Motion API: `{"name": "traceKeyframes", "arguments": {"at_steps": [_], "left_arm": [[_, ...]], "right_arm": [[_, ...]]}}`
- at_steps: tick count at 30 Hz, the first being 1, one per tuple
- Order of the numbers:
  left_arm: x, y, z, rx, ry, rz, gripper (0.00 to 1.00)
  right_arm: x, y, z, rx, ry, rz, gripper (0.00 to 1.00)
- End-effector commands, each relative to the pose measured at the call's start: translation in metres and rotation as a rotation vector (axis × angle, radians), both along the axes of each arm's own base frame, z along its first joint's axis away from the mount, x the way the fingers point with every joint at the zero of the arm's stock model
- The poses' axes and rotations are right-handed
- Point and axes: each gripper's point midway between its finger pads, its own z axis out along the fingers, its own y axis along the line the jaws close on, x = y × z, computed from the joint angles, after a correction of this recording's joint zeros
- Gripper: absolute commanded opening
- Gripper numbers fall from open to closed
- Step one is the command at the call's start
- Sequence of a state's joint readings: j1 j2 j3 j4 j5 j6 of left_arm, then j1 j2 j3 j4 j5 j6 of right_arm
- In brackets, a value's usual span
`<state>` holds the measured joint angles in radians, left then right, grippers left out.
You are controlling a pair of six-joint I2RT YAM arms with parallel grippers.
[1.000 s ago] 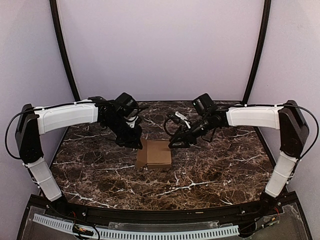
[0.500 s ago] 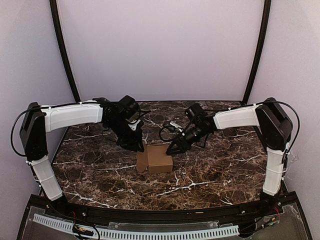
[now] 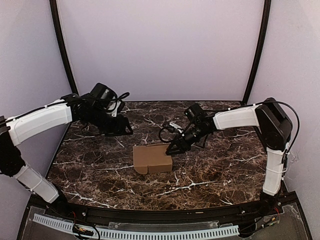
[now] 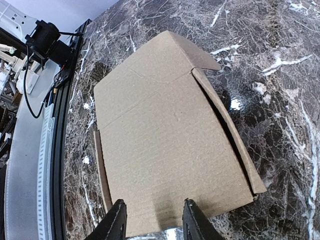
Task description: Fold the paper box
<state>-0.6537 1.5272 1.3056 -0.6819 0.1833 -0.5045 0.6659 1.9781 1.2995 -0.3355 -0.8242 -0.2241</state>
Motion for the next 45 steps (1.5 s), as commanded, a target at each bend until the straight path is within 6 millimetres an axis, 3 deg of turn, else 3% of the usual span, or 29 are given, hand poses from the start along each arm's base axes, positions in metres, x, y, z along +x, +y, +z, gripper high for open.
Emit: {"name": "traceKeyframes", "arguments": {"at_steps": [1,6,7,8,12,20,26,35,41,45], "left_arm": [[0.011,0.046,0.014,-0.031,-0.131,0.163,0.57],[0.005,0.065,-0.017,-0.036,-0.109,0.242,0.58],[0.007,0.062,-0.018,-0.066,-0.114,0.259,0.58],[0.002,0.064,-0.033,-0.064,-0.087,0.267,0.58],[-0.003,0.057,-0.063,-0.138,-0.038,0.297,0.57],[0.001,0.041,-0.100,-0.232,0.008,0.311,0.55],[0.016,0.013,-0.103,-0.334,-0.005,0.283,0.54],[0.025,-0.057,-0.094,-0.435,-0.033,0.133,0.48],[0.030,-0.072,-0.098,-0.454,-0.038,0.120,0.45],[0.039,-0.074,-0.092,-0.429,-0.102,0.096,0.46]], "right_arm": [[-0.003,-0.035,-0.060,-0.202,0.037,-0.061,0.38],[0.006,-0.043,-0.064,-0.223,0.030,-0.086,0.38],[0.007,-0.044,-0.063,-0.224,0.029,-0.089,0.38],[0.008,-0.046,-0.063,-0.227,0.032,-0.091,0.38],[0.008,-0.054,-0.062,-0.243,0.028,-0.090,0.37],[0.013,-0.064,-0.054,-0.239,0.014,-0.116,0.37],[0.016,-0.067,-0.049,-0.230,0.002,-0.126,0.38],[0.017,-0.083,-0.041,-0.230,-0.036,-0.145,0.40],[0.016,-0.112,-0.015,-0.196,-0.125,-0.173,0.48],[0.008,-0.117,0.011,-0.150,-0.214,-0.142,0.53]]}}
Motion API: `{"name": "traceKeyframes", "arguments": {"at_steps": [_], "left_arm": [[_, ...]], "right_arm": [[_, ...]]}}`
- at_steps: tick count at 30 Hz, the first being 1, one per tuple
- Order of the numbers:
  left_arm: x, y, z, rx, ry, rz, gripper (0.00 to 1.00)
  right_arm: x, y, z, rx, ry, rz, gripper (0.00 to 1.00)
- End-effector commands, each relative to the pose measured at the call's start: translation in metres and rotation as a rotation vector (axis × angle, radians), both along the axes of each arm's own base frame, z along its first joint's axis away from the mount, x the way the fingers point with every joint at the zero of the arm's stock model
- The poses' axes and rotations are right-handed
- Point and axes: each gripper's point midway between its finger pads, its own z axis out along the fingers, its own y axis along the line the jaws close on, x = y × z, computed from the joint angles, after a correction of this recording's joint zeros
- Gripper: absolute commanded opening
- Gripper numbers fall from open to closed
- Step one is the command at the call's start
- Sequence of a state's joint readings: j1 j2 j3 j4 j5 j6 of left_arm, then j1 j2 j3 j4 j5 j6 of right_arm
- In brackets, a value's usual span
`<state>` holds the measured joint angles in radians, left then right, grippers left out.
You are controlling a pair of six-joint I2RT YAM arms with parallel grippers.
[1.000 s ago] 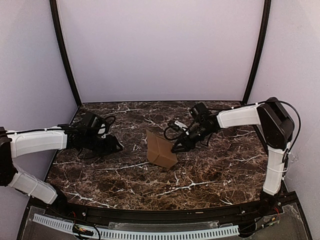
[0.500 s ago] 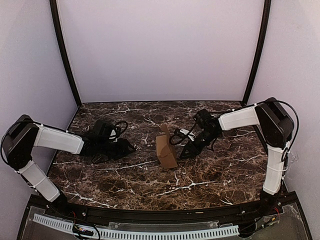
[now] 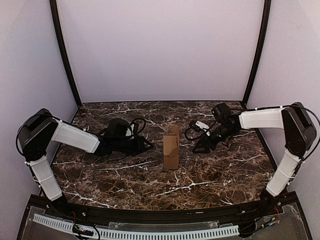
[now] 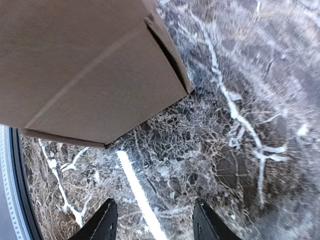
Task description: Fold the paper box
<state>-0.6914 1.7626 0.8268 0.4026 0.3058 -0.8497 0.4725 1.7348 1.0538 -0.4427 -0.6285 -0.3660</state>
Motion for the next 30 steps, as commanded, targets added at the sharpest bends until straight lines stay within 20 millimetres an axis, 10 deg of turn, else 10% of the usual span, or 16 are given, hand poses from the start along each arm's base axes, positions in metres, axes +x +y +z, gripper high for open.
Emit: {"name": "traceKeyframes", "arguments": {"at_steps": [1,7,13,21,30], "left_arm": [[0.016,-0.006,0.020,0.020,-0.106,-0.016,0.47],[0.051,0.007,0.079,0.193,-0.458,-0.053,0.60],[0.093,-0.006,0.089,0.140,-0.467,-0.119,0.65],[0.055,-0.060,0.106,-0.224,-0.468,-0.452,0.67],[0.033,-0.068,0.087,-0.212,-0.535,-0.560,0.66]], "right_arm": [[-0.008,-0.005,0.031,0.037,-0.136,0.069,0.54],[-0.011,-0.009,0.089,0.047,-0.373,0.119,0.61],[-0.023,0.003,0.095,-0.060,-0.485,0.185,0.64],[-0.033,0.021,0.073,0.023,-0.507,0.115,0.96],[-0.053,0.053,0.032,0.153,-0.319,0.178,0.99]]}}
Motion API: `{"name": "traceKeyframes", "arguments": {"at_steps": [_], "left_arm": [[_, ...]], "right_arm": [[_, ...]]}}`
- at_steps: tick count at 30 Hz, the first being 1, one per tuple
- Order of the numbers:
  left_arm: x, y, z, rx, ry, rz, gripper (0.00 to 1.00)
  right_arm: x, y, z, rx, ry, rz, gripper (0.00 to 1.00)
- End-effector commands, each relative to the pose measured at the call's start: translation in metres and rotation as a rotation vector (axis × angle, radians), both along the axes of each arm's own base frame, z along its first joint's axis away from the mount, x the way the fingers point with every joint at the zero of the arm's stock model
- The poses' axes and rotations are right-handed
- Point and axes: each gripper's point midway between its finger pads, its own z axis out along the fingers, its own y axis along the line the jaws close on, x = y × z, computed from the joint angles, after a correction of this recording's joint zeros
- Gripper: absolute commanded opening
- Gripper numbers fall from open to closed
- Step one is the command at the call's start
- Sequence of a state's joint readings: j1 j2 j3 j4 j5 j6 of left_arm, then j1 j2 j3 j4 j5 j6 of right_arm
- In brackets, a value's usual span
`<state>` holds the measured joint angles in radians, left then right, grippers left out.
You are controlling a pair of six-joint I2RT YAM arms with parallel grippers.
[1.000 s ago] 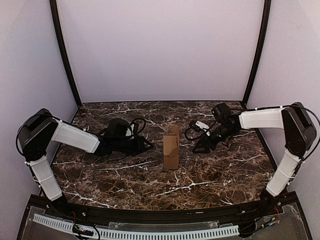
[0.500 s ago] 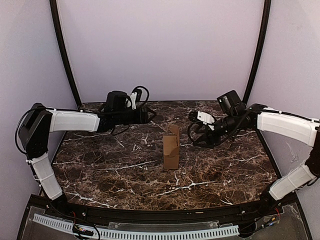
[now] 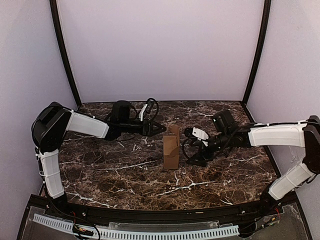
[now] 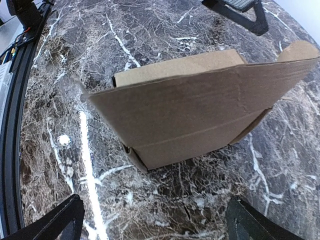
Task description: Fold the paper box
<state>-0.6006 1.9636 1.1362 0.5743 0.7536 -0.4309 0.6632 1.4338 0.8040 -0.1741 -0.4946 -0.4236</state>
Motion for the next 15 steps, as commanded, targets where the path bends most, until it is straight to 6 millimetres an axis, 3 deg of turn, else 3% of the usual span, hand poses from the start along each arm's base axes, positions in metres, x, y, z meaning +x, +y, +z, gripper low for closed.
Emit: {"name": "traceKeyframes", "arguments": {"at_steps": [1,6,15], "left_arm": [[-0.008,-0.009,0.005,0.000,-0.096,-0.071,0.65],[-0.007,-0.011,-0.009,0.015,-0.085,-0.066,0.61],[-0.026,-0.016,-0.014,-0.002,-0.059,-0.079,0.48]], "right_arm": [[-0.001,0.026,-0.010,0.074,0.071,0.041,0.99],[0.007,0.038,-0.020,0.070,0.117,0.036,0.99],[0.019,0.036,-0.028,0.080,0.173,-0.019,0.99]]}}
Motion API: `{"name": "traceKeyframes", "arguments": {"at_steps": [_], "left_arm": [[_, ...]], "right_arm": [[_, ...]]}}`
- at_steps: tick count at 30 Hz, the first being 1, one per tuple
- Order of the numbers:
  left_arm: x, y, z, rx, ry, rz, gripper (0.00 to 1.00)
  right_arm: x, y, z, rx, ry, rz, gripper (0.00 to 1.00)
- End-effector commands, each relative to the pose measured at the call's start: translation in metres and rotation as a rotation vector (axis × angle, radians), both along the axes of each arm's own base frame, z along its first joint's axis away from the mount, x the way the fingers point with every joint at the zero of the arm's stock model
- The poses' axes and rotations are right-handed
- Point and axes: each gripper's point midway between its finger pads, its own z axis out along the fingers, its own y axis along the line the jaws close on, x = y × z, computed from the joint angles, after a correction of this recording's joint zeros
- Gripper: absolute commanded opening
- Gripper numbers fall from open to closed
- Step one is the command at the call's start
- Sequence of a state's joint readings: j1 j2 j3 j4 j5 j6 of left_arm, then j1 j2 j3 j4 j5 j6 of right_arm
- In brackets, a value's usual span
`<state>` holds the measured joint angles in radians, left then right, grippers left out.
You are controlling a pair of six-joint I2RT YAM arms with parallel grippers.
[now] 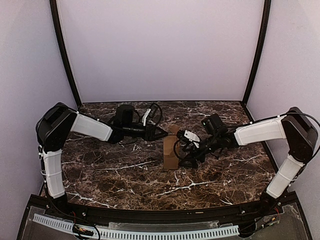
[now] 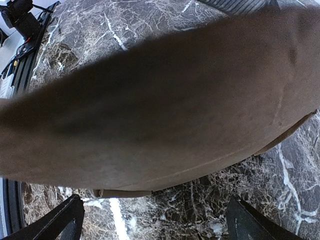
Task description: Fold the paper box
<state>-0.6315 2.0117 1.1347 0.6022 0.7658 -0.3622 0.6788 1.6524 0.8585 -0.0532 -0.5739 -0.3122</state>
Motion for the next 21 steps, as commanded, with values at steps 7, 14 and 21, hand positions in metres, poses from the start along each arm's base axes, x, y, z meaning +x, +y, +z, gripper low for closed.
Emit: {"name": "traceKeyframes", "arguments": {"at_steps": [7,14,21], "left_arm": [[-0.032,0.003,0.008,-0.033,0.004,0.017,0.42],[-0.051,0.012,0.011,-0.020,0.014,0.052,0.39],[-0.060,0.017,-0.009,0.058,0.061,0.084,0.39]], "right_arm": [[0.030,0.000,0.004,0.050,0.036,-0.065,0.99],[0.043,-0.014,0.010,0.072,0.022,-0.109,0.99],[0.039,-0.015,0.016,0.098,0.018,-0.077,0.99]]}}
